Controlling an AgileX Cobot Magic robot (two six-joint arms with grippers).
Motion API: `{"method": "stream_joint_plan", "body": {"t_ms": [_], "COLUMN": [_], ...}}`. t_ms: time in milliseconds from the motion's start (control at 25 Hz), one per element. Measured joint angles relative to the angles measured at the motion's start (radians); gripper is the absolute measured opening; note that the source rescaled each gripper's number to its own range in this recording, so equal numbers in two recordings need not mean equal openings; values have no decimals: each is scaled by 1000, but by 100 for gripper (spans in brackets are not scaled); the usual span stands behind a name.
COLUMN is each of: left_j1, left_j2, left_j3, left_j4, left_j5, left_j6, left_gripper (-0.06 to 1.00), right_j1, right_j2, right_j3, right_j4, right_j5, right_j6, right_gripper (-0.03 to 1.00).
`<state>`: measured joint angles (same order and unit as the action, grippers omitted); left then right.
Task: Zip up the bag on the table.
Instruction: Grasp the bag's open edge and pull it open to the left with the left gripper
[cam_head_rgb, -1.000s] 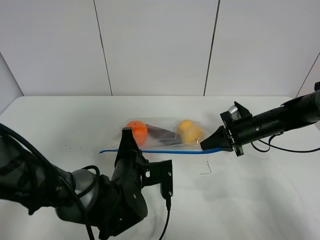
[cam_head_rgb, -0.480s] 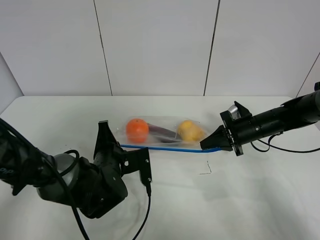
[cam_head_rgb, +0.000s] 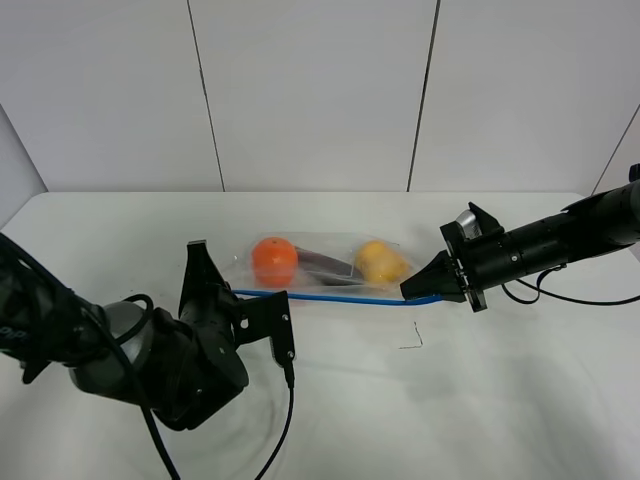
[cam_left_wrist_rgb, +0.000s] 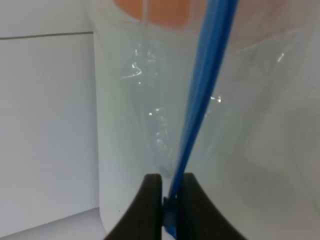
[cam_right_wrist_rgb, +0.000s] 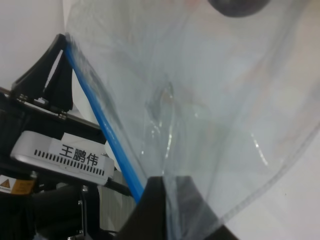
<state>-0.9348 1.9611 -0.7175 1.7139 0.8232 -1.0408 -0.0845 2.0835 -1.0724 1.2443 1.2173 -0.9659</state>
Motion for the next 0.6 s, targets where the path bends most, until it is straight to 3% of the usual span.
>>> {"method": "stream_joint_plan", "body": {"t_ms": [600], "left_j1": [22], "left_j2": [0], "left_j3": [0], "left_j4": [-1], "left_j5": [4], "left_j6": [-4], "left_gripper": [0], "right_j1": [0], "right_j2": [0], "right_j3": [0], "right_j4": [-2], "right_j5": [-1], "right_j6": [0], "right_gripper": [0]}}
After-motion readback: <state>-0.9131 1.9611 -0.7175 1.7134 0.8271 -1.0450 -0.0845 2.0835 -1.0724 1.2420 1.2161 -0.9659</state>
